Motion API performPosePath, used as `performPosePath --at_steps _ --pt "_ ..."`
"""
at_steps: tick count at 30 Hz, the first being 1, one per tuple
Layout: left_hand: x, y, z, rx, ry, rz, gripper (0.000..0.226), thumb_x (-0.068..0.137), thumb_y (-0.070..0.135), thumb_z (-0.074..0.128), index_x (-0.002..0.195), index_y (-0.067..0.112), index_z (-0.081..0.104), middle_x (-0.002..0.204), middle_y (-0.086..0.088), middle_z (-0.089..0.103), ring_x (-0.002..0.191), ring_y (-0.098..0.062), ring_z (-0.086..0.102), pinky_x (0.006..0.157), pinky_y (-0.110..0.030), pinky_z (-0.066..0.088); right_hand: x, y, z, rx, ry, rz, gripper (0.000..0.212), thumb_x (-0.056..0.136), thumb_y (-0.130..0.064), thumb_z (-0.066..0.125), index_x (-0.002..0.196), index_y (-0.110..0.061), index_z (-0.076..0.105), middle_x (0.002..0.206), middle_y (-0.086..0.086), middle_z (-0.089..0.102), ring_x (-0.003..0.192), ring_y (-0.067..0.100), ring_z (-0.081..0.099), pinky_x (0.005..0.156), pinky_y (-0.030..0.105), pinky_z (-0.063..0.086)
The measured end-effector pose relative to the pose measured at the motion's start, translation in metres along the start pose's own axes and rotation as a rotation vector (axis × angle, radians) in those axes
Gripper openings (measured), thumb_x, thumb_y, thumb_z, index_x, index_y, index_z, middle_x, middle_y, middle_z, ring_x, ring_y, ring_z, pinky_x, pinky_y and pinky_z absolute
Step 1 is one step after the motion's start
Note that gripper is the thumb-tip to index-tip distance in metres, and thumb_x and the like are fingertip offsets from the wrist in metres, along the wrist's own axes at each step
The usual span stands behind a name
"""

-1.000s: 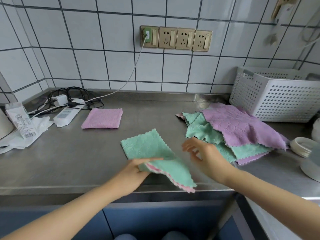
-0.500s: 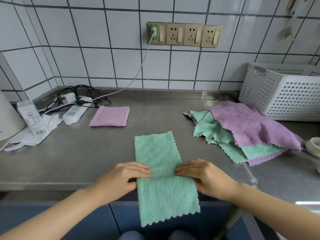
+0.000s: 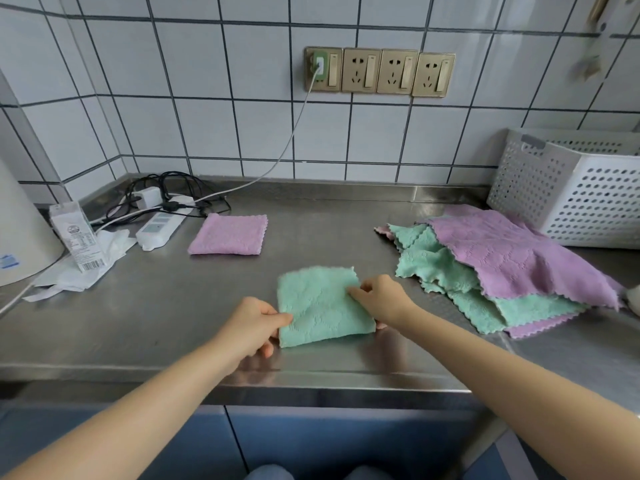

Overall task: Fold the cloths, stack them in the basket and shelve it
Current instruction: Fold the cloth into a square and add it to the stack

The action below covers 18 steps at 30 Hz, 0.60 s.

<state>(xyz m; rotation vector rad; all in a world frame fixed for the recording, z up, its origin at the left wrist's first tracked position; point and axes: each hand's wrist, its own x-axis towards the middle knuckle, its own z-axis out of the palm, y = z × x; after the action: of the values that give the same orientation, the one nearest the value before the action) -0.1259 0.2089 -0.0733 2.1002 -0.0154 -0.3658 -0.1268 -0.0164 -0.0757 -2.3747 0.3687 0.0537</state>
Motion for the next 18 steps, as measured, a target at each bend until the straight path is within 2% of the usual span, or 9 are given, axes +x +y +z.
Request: performPosePath --at_steps 2,5,8,11,15,17,18 --pt "0.000 0.002 0.002 0.062 0.007 0.006 0.029 0.091 0.023 0.060 0.091 -0.005 0.062 0.072 -0.011 0.063 0.029 -0.013 0.045 0.033 -0.016 0.020 0.007 -0.002 0.009 -0.191 0.040 0.004 0.040 0.093 -0.033 0.046 0.061 -0.012 0.038 0.060 0.003 0.046 0.056 0.026 0.049 0.049 0.028 0.036" --pt "-0.001 0.004 0.004 0.144 0.046 0.075 0.027 0.094 0.025 0.054 0.091 -0.001 0.059 0.084 -0.020 0.068 0.029 -0.014 0.050 0.039 -0.020 0.031 0.002 -0.004 0.016 -0.311 0.120 -0.041 0.033 0.099 -0.033 0.031 0.076 -0.011 0.042 0.075 0.007 0.052 0.073 0.030 0.050 0.060 0.033 0.038" --pt "-0.002 0.004 0.007 0.198 0.094 0.143 0.021 0.096 0.026 0.048 0.087 0.008 0.054 0.067 -0.014 0.062 0.028 -0.012 0.051 0.044 -0.025 0.034 0.000 -0.006 0.016 -0.289 0.162 -0.063 0.030 0.101 -0.034 0.024 0.089 -0.012 0.042 0.078 0.007 0.052 0.073 0.032 0.049 0.063 0.037 0.038" --pt "0.002 0.007 0.009 0.235 0.121 0.151 0.021 0.097 0.025 0.047 0.088 0.007 0.053 0.056 -0.005 0.052 0.027 -0.012 0.050 0.044 -0.027 0.033 0.001 -0.009 0.016 -0.325 0.156 -0.017 0.026 0.101 -0.028 0.023 0.090 -0.012 0.041 0.074 0.004 0.050 0.071 0.031 0.049 0.062 0.036 0.037" --pt "0.008 0.009 0.008 0.273 0.094 0.081 0.023 0.095 0.024 0.050 0.077 0.009 0.050 0.058 -0.007 0.053 0.028 -0.012 0.051 0.042 -0.023 0.034 0.005 -0.013 0.015 -0.381 0.102 0.079 0.020 0.096 -0.016 0.031 0.096 -0.009 0.050 0.098 0.011 0.060 0.081 0.031 0.052 0.068 0.034 0.041" --pt "0.009 0.009 0.008 0.303 0.133 0.087 0.020 0.093 0.024 0.053 0.077 0.012 0.048 0.059 -0.006 0.055 0.038 -0.017 0.056 0.044 -0.024 0.036 0.006 -0.014 0.013 -0.346 0.091 0.100 0.020 0.096 -0.015 0.032 0.096 -0.008 0.051 0.104 0.013 0.061 0.082 0.031 0.051 0.070 0.034 0.041" --pt "0.009 0.008 0.008 0.347 0.180 0.118 0.015 0.091 0.025 0.055 0.085 0.013 0.048 0.063 -0.004 0.055 0.051 -0.021 0.059 0.049 -0.027 0.040 0.004 -0.014 0.011 -0.333 0.099 0.101 0.018 0.096 -0.016 0.032 0.094 -0.009 0.048 0.104 0.012 0.061 0.081 0.031 0.050 0.069 0.034 0.040"
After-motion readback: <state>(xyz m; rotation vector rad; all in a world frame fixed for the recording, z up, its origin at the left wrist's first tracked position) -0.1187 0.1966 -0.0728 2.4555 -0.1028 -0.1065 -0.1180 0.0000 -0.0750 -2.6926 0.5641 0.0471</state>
